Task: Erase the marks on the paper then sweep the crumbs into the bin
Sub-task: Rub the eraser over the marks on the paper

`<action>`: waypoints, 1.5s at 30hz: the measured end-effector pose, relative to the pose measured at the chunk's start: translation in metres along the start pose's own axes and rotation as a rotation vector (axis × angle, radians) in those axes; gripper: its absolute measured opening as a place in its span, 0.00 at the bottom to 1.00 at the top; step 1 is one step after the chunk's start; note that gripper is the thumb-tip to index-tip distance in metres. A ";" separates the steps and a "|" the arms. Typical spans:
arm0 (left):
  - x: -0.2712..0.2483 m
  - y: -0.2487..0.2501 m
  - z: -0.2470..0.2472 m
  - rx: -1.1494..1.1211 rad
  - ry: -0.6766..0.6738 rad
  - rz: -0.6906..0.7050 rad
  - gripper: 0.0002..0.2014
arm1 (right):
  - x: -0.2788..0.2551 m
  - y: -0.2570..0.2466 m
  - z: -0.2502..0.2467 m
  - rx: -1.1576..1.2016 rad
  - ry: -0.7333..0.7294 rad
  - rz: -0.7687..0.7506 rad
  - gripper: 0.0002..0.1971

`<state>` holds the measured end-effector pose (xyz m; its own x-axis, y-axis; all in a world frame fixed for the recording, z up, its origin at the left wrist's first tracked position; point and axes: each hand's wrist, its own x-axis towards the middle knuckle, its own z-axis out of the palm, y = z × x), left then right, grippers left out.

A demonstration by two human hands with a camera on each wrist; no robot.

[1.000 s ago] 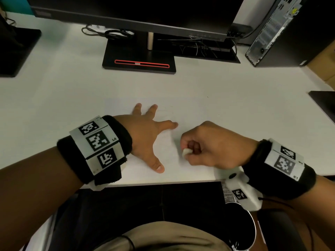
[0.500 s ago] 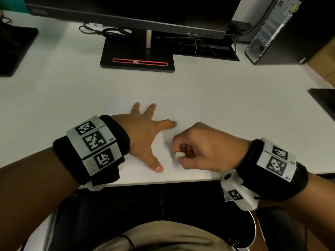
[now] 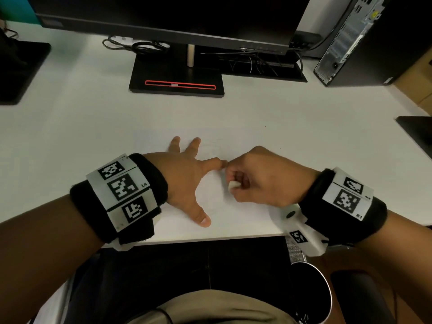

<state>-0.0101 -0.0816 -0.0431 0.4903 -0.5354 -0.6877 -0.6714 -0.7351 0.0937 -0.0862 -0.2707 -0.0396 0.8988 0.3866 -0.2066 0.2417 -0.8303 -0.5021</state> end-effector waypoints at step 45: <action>-0.001 0.000 0.002 0.033 -0.044 -0.038 0.76 | 0.018 0.006 -0.009 -0.035 -0.038 0.016 0.04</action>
<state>-0.0117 -0.0797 -0.0439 0.4915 -0.4880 -0.7213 -0.6712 -0.7400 0.0432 -0.0653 -0.2722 -0.0388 0.8883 0.3876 -0.2463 0.2407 -0.8498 -0.4690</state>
